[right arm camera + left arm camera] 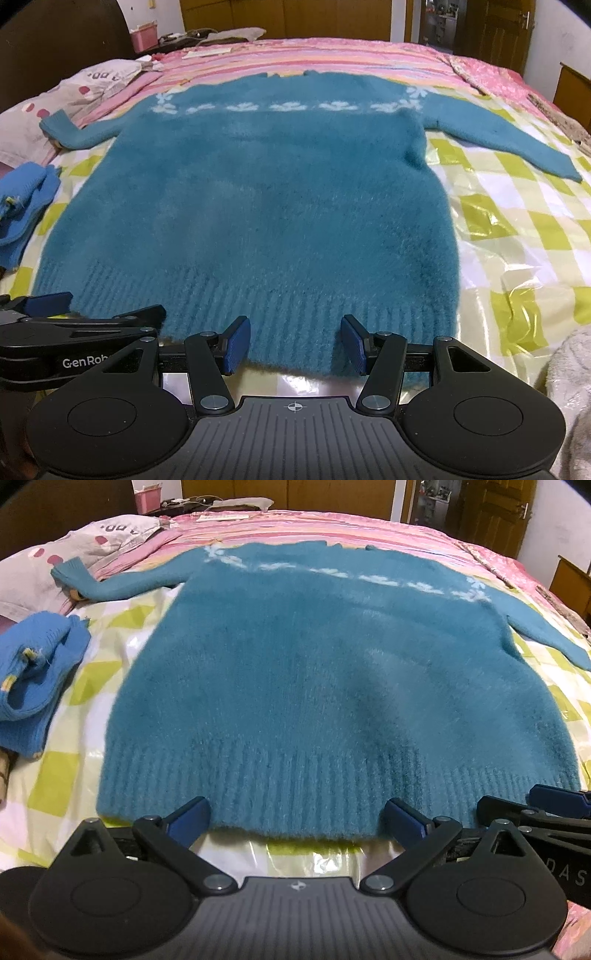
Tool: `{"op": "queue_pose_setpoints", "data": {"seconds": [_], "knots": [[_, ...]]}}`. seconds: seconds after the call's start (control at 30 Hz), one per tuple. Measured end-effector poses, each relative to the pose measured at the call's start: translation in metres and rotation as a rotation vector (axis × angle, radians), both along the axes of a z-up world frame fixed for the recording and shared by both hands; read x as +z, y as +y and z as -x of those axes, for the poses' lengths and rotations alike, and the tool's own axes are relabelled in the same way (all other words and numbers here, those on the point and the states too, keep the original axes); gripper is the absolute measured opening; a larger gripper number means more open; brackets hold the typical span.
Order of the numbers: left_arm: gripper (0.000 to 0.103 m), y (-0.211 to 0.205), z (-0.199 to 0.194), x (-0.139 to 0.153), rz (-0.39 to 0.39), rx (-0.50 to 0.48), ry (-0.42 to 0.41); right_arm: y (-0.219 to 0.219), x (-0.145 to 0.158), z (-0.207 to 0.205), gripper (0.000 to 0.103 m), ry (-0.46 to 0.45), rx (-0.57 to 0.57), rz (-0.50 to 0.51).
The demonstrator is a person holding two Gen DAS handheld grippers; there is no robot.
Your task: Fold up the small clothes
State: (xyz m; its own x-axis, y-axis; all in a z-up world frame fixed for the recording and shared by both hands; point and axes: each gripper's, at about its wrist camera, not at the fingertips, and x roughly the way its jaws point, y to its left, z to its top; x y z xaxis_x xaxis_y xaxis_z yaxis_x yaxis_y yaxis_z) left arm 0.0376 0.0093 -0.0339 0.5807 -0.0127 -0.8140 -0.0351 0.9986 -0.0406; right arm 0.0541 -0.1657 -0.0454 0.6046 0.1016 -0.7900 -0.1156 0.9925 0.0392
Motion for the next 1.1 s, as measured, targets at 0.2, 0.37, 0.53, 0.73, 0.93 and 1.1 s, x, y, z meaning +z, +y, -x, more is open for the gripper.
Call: {"op": "queue_pose_setpoints", "data": {"seconds": [0.2, 0.37, 0.53, 0.73, 0.93, 1.1], "knots": [[0.103, -0.001, 0.000, -0.004, -0.009, 0.003, -0.001, -0.001, -0.003, -0.001, 0.054, 0.004, 0.001, 0.000], [0.103, 0.001, 0.001, -0.006, -0.005, -0.002, -0.017, 0.000, -0.004, 0.000, 0.054, -0.001, 0.003, 0.001], [0.103, 0.001, 0.001, -0.006, -0.008, 0.000, -0.022, -0.001, -0.004, 0.000, 0.054, -0.004, 0.003, -0.001], [0.103, 0.001, 0.002, -0.002, -0.009, 0.000, -0.029, 0.000, -0.002, 0.000, 0.054, -0.007, 0.005, -0.003], [0.103, -0.001, 0.010, 0.013, -0.046, 0.002, -0.092, 0.002, 0.008, 0.005, 0.053, -0.044, 0.024, 0.005], [0.103, -0.001, 0.013, 0.027, -0.064, 0.013, -0.136, 0.003, 0.017, 0.008, 0.053, -0.083, 0.028, 0.009]]}}
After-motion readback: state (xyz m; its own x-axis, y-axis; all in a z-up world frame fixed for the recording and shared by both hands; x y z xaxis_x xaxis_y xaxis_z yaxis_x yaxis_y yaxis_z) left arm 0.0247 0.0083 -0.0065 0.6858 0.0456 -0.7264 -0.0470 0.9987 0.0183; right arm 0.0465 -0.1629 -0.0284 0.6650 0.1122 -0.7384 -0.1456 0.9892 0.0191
